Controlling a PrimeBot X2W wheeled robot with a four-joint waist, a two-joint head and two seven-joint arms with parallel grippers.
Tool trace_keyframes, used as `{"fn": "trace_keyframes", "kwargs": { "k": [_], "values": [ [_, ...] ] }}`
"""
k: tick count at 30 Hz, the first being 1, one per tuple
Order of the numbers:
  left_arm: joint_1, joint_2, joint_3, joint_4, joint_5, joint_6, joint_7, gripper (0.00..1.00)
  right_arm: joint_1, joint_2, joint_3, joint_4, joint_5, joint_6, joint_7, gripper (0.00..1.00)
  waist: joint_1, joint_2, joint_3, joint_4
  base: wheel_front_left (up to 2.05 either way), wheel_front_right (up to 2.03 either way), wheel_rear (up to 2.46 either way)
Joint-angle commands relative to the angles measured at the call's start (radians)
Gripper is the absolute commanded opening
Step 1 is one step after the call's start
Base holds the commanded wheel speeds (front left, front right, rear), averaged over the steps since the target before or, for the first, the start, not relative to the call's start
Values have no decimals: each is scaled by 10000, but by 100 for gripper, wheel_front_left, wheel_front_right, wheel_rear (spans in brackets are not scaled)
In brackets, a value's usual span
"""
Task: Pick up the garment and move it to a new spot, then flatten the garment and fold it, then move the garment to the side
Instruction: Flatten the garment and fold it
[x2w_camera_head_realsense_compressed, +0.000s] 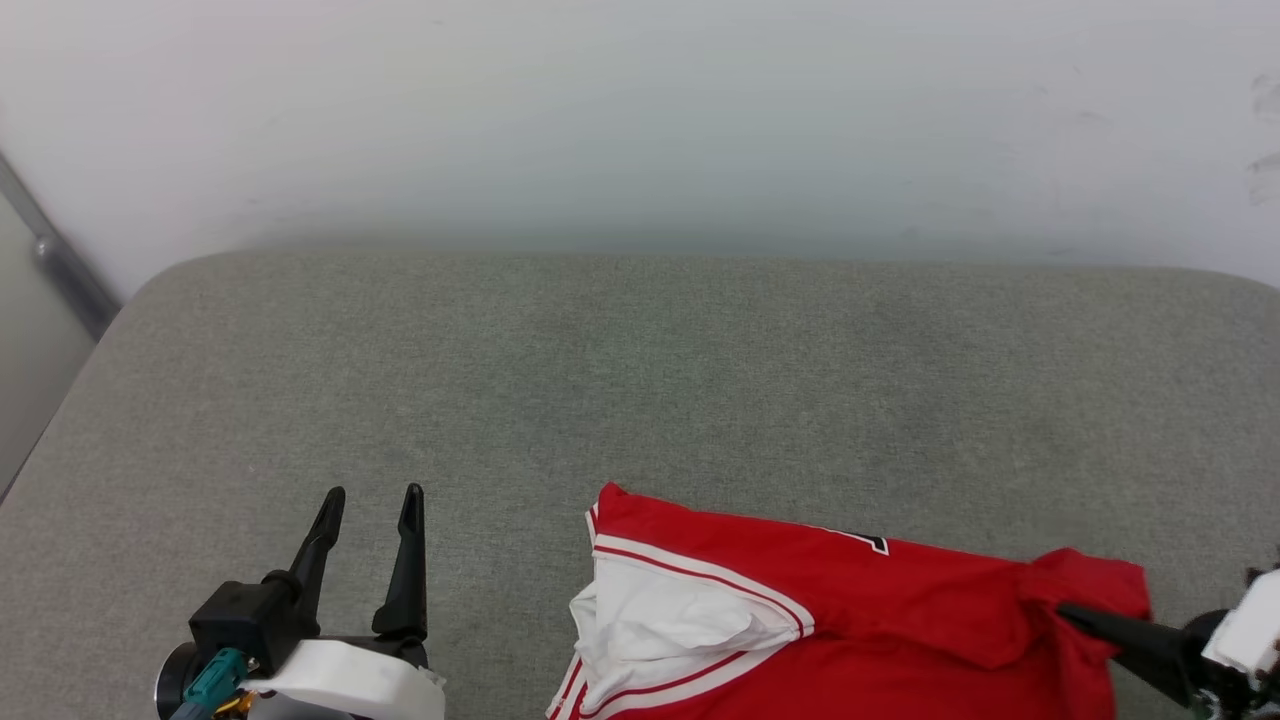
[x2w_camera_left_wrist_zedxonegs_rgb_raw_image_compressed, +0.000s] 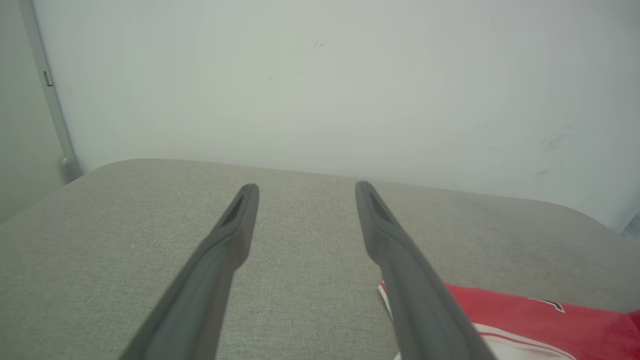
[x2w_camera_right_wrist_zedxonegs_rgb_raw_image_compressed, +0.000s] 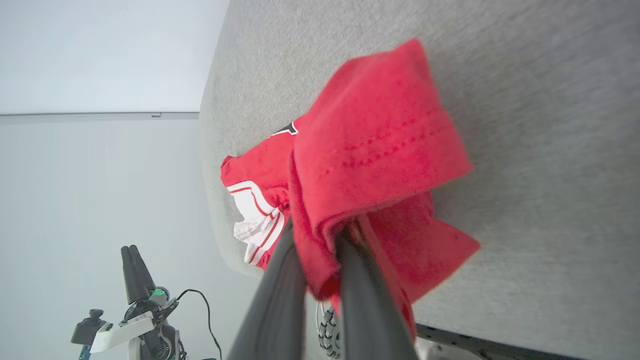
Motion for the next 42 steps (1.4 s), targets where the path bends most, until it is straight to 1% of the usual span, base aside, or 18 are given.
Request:
{"fn": "trace_keyframes", "kwargs": {
  "k": [1, 2, 5, 8, 12, 19, 21, 22, 23, 24, 25, 26, 27, 31, 34, 38, 40, 42],
  "values": [
    [-128, -49, -17, 50, -24, -52, -8, 100, -200, 67, 308, 473, 661, -2, 58, 0, 0, -1, -17, 93, 0, 0, 0],
    [-128, -49, -17, 50, -24, -52, -8, 100, -200, 67, 308, 473, 661, -2, 58, 0, 0, -1, -17, 93, 0, 0, 0],
    [-219, -49, -81, 118, -5, -80, 0, 100, -444, 59, 1225, 1374, 2019, -4, -124, 0, 0, -1, -19, 218, 0, 0, 0],
    [-294, -70, -154, 170, -7, -133, 5, 100, -542, 62, 2567, 1925, 3197, -4, -539, 0, 0, -1, -6, 381, 0, 0, 0],
    [-390, -79, -224, 227, -20, -180, 11, 100, -669, 60, 4610, 2190, 4474, -4, -1384, 0, 0, -1, 61, 567, 0, 0, 0],
    [-679, -115, -342, 275, -8, -288, 46, 100, -1015, 57, 8117, 2181, 5843, -2, -3232, 0, 0, -1, 388, 922, 0, 0, 0],
    [-790, -148, -351, 281, -7, -335, 37, 100, -1182, 56, 8881, 2250, 5981, -2, -3716, 0, 0, -1, 555, 1002, 0, 0, 0],
    [-886, -192, -370, 299, 15, -350, 26, 100, -1405, 56, 9464, 2419, 5863, -2, -4196, 0, 0, -1, 719, 1086, 0, 0, 0],
    [-938, -207, -369, 316, 29, -360, 20, 100, -1514, 53, 9696, 2544, 5788, -2, -4424, 0, 0, -1, 789, 1124, 0, 0, 0],
    [-984, -227, -366, 331, 38, -378, 13, 100, -1619, 53, 9886, 2687, 5677, -2, -4633, 7, 0, -1, 859, 1159, 0, 0, 0],
    [-1030, -248, -357, 357, 41, -406, 6, 100, -1752, 53, 10021, 2786, 5548, -2, -4859, 41, 0, -1, 924, 1187, 0, 0, 0],
    [-1074, -263, -340, 378, 49, -422, 1, 100, -1867, 53, 10128, 2888, 5494, -2, -5055, 87, 0, -1, 980, 1200, 0, 0, 0],
    [-1100, -273, -315, 401, 59, -427, -4, 100, -1933, 56, 10239, 2991, 5451, -2, -5180, 100, 0, -1, 1013, 1207, 0, 0, 0],
    [-1147, -311, -211, 502, 100, -452, -18, 100, -2279, 53, 10612, 3264, 5044, -2, -5517, 100, 0, -1, 1069, 1186, 0, 0, 0],
    [-1111, -334, -125, 566, 125, -455, -27, 100, -2514, -111, 11026, 3066, 4426, -2, -5678, 100, 0, -1, 1004, 1111, 0, 0, 0],
    [-989, -375, -35, 603, 180, -456, -35, 100, -2699, -749, 11734, 2320, 3018, -4, -6410, 100, 0, -1, 826, 954, 0, 0, 0],
    [-887, -376, 26, 612, 185, -431, -36, 100, -2757, -1187, 12057, 1942, 2052, -4, -6993, 100, 0, -1, 721, 815, 0, 0, 0],
    [-818, -389, 87, 588, 203, -367, -37, 100, -2743, -1676, 12142, 1743, 958, -4, -7648, 100, 0, -1, 631, 663, 0, 0, 0]
  ]
}}
